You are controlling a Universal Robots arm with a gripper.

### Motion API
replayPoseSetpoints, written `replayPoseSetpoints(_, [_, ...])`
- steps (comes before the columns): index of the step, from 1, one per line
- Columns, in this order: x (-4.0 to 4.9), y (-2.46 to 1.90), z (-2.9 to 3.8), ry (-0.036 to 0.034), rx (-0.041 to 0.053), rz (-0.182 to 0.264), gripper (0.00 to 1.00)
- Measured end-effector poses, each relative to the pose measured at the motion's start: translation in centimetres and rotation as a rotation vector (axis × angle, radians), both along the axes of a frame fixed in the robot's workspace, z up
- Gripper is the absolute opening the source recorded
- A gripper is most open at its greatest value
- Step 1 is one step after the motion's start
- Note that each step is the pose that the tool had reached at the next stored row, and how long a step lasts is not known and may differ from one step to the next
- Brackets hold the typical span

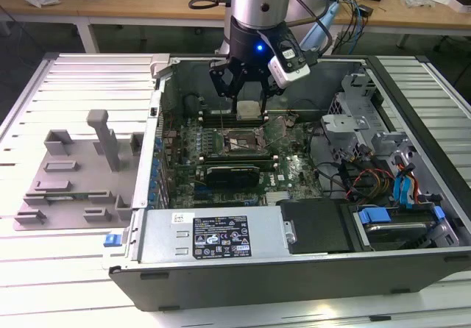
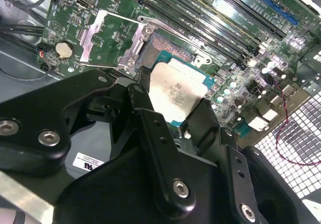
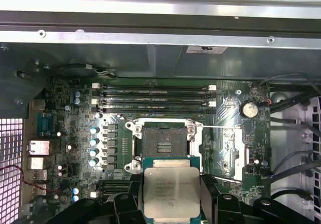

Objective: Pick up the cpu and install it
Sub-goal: 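Place the cpu into insertion slot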

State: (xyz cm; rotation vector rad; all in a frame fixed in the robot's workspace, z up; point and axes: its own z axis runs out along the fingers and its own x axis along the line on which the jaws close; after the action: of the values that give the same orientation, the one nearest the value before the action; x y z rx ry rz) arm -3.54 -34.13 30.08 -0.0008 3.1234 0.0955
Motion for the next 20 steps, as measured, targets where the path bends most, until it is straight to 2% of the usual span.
replayPoseSetpoints(2, [-0.01,0.0,0.0,0.0001,-0.0001,-0.031,0.54])
replayPoseSetpoints(5, [-0.01,0.0,0.0,0.0001,-0.0001,-0.117,0.54])
replayPoseSetpoints(6, [-0.01,0.0,-0.01,0.0001,-0.0001,-0.15,0.54])
replayPoseSetpoints(7, [0.0,0.0,-0.02,0.0,0.0,-0.215,0.54])
replayPoseSetpoints(9, [-0.01,0.0,-0.02,0.0,0.0,-0.245,0.54])
replayPoseSetpoints(11, [-0.01,0.0,-0.02,0.0,0.0,-0.305,0.54])
replayPoseSetpoints(14, [-0.01,0.0,-0.03,0.0,0.0,-0.359,0.54])
replayPoseSetpoints(18, [-0.01,0.0,-0.06,0.0,0.0,-0.508,0.54])
replayPoseSetpoints(20, [-0.01,0.0,-0.07,0.0,0.0,-0.55,0.54])
